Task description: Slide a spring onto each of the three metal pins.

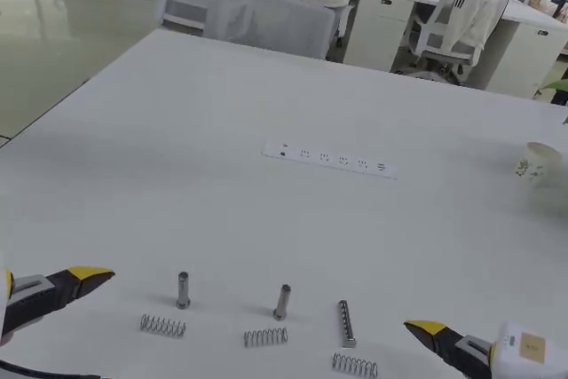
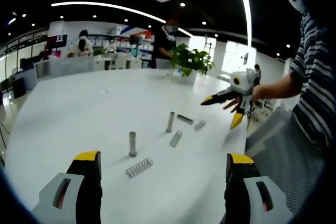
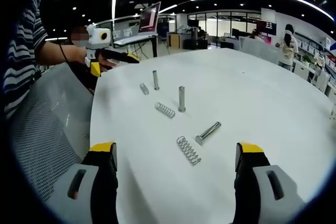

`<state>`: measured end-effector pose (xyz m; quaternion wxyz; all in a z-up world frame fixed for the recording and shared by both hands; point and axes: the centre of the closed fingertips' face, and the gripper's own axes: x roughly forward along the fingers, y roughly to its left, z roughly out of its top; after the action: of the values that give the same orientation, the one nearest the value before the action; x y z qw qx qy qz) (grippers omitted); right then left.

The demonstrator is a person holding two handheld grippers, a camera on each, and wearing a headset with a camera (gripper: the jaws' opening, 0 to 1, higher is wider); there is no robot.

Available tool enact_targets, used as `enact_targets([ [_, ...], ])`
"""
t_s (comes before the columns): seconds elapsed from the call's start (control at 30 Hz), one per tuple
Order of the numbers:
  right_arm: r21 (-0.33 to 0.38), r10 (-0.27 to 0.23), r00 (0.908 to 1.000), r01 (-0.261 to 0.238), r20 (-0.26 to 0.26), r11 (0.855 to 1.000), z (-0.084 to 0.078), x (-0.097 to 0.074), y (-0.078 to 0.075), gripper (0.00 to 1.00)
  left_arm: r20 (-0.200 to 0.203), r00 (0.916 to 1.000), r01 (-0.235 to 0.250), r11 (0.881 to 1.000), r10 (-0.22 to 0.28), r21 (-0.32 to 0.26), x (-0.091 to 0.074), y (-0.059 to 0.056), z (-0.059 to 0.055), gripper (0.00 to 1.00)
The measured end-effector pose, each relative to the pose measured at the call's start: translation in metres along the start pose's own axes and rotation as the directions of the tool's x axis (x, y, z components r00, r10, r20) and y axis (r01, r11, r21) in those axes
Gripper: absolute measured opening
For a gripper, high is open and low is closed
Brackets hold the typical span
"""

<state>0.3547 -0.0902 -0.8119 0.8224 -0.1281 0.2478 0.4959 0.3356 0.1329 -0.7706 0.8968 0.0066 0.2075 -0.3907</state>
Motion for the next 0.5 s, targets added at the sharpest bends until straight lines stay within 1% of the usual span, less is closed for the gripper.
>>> enact_targets([
  [0.17,-0.001,0.004,1.0000,-0.004,-0.008,1.000,-0.0002,-0.0001,0.0005,0.92,-0.003,1.0000,-0.005,1.000,0.005,-0.001,-0.0015,0.0015,-0.0020,0.96],
  [0.23,-0.003,-0.004,1.0000,0.004,-0.004,1.000,0.0022,-0.0007,-0.0009,0.90,-0.002,1.0000,-0.006,1.000,0.006,-0.003,-0.0021,0.0014,-0.0017,0.96],
  [0.33,0.010,-0.003,1.0000,0.003,0.002,1.000,0.0046,-0.0002,-0.0014,0.90,-0.004,1.0000,-0.006,1.000,0.006,-0.004,-0.0025,0.0015,-0.0027,0.96],
  [0.5,0.010,-0.003,1.0000,0.003,-0.009,1.000,0.0063,0.0027,-0.0024,0.88,-0.009,1.0000,-0.003,1.000,0.003,-0.005,-0.0023,0.0004,-0.0045,0.96],
])
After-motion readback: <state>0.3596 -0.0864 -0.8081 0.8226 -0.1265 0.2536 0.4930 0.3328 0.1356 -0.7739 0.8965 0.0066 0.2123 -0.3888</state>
